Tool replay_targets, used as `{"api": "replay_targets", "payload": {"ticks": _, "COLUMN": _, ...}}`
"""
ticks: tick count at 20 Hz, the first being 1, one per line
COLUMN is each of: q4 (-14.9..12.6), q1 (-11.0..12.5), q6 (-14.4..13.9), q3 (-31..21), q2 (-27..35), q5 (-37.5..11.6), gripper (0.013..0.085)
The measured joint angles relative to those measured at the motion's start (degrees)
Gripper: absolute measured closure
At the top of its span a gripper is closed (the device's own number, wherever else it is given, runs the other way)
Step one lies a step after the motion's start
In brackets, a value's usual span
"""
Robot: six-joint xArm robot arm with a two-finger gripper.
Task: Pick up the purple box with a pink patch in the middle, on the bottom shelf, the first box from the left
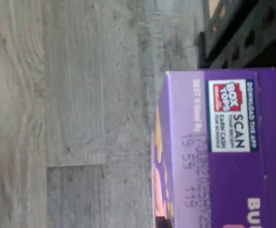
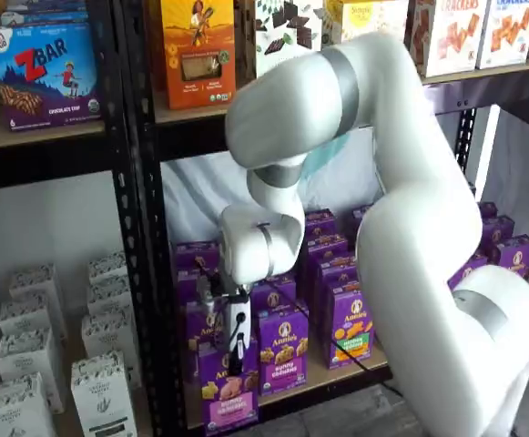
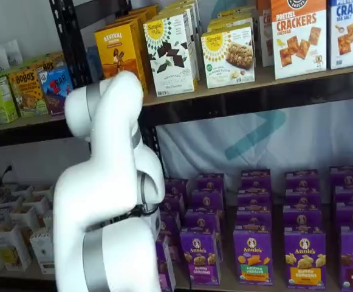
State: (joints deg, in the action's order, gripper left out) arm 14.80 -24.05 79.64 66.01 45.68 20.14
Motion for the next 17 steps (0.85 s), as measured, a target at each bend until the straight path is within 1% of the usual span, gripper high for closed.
{"api": "replay_targets", "payload": {"ticks": 2, "q4": -0.3, "q1": -0.3, "q6": -0.5, "q3": -3.9, "q2": -2.8, "q5": -1.3, "gripper": 0.0650}}
{"api": "replay_targets", "payload": {"ticks": 5, "q4": -2.0, "q1": -0.3, "q6": -1.9, "q3": -9.6, "q2": -7.2, "q5": -3.0, "gripper": 0.0650}}
{"api": "replay_targets", "payload": {"ticks": 9, "q4": -3.5, "q1": 0.1, "q6": -3.0, "q3": -15.5, "q2": -12.1, "q5": -4.7, "gripper": 0.0650}}
{"api": "replay_targets", "payload": {"ticks": 13, "q4": -3.0, "q1": 0.0, "q6": -2.7, "q3": -20.0, "q2": -17.0, "q5": -4.7, "gripper": 0.0650}}
{"api": "replay_targets", "payload": {"ticks": 17, "q4": -2.1, "q1": -0.6, "q6": -2.5, "q3": -22.5, "q2": -21.0, "q5": -2.7, "gripper": 0.0650}}
